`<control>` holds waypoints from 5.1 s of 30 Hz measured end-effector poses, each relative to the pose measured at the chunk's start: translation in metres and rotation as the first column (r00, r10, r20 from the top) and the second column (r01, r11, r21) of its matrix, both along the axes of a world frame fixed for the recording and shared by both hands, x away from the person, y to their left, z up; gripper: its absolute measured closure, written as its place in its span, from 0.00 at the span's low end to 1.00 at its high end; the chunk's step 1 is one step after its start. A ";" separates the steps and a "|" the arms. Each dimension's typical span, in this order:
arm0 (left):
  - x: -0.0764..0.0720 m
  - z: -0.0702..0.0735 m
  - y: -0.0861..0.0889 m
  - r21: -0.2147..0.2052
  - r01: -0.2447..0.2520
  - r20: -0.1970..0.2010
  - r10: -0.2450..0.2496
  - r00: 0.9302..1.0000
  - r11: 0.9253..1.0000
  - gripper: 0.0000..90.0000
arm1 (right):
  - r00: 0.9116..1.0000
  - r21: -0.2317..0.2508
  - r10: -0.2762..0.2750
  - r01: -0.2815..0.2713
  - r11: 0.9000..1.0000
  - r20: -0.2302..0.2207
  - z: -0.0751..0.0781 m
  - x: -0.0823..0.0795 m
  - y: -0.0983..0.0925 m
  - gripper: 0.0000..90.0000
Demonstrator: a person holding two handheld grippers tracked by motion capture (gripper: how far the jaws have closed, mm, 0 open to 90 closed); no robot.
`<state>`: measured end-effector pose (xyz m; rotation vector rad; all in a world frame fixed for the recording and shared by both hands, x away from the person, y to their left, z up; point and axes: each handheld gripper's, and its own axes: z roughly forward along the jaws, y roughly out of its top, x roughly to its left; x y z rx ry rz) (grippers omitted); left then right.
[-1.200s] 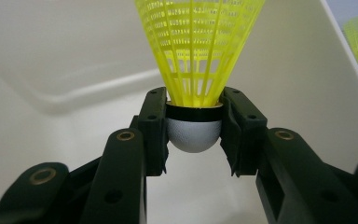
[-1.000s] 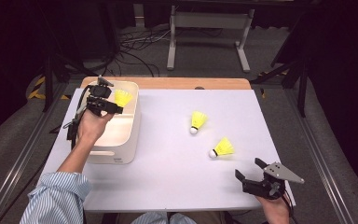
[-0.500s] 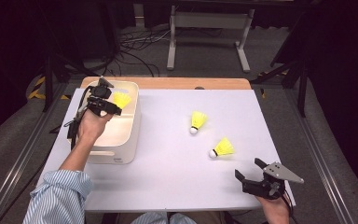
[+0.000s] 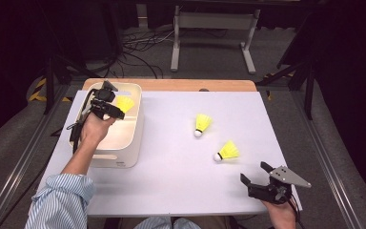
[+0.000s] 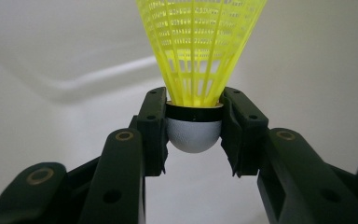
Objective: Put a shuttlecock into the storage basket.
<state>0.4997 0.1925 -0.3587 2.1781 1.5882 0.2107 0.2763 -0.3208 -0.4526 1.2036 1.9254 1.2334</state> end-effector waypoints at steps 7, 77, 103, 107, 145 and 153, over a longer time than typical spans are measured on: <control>-0.002 0.002 -0.002 0.008 0.000 0.009 -0.001 1.000 1.000 0.55 | 1.000 0.001 -0.001 0.001 1.000 0.000 0.000 0.000 0.000 0.11; -0.066 0.054 -0.034 -0.068 0.159 0.250 -0.138 0.958 0.985 0.43 | 1.000 0.005 -0.001 0.001 1.000 0.003 0.001 -0.001 0.000 0.11; -0.079 0.054 -0.066 -0.071 0.265 0.265 -0.238 0.934 0.962 0.43 | 1.000 0.013 -0.011 0.011 1.000 0.004 0.001 -0.001 -0.001 0.11; -0.082 0.054 -0.072 -0.076 0.272 0.268 -0.243 0.932 0.959 0.42 | 1.000 0.013 -0.010 0.010 1.000 0.007 0.002 -0.002 -0.001 0.11; -0.101 0.039 -0.110 -0.022 0.355 0.267 -0.337 0.903 0.934 0.41 | 1.000 0.021 -0.006 0.006 1.000 0.008 0.002 -0.001 -0.001 0.12; -0.106 0.033 -0.120 -0.019 0.367 0.270 -0.349 0.898 0.930 0.41 | 1.000 0.029 -0.001 0.001 1.000 0.011 0.003 -0.002 -0.002 0.14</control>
